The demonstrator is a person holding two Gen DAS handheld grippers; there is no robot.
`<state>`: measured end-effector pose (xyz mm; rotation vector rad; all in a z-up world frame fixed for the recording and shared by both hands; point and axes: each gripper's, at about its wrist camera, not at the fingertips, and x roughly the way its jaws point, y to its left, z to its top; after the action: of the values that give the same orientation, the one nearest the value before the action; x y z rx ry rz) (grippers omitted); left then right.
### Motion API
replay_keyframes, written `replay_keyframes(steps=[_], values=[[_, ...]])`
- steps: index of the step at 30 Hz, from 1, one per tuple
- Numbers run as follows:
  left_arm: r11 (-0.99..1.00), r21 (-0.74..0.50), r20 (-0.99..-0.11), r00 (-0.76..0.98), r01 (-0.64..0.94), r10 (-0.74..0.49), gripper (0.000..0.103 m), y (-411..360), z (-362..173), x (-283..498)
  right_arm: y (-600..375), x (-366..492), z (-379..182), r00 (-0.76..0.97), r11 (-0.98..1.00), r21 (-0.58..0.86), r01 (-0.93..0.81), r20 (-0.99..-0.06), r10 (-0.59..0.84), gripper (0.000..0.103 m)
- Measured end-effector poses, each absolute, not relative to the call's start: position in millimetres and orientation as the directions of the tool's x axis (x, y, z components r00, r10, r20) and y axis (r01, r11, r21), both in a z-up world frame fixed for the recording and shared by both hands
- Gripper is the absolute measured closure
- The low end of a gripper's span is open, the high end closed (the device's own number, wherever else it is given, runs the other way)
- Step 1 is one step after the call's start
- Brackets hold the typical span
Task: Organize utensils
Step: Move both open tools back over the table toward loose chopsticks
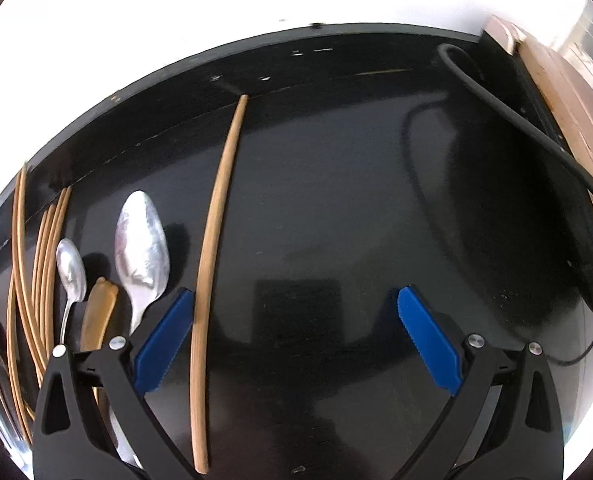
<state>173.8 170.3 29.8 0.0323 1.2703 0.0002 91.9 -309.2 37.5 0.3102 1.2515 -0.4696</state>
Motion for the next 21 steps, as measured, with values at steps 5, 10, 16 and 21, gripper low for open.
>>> replay_keyframes(steps=[5,10,16,21], values=[[1.0,0.026,-0.955,0.296,0.012,0.021,0.005,164,30,167,-316,106,38,0.198,0.845,-0.03,0.534,-0.967,-0.16,0.005],[0.999,0.025,-0.955,0.296,0.043,0.012,0.005,154,21,169,-323,118,38,0.139,0.831,-0.031,0.556,-0.982,-0.129,0.005],[0.999,0.028,-0.949,0.315,0.047,0.011,0.005,143,21,170,-327,135,38,0.136,0.86,-0.029,0.509,-0.984,-0.114,0.005],[0.999,0.027,-0.948,0.318,0.044,0.012,0.005,139,21,169,-323,146,34,0.119,0.853,-0.03,0.52,-0.987,-0.108,0.005]])
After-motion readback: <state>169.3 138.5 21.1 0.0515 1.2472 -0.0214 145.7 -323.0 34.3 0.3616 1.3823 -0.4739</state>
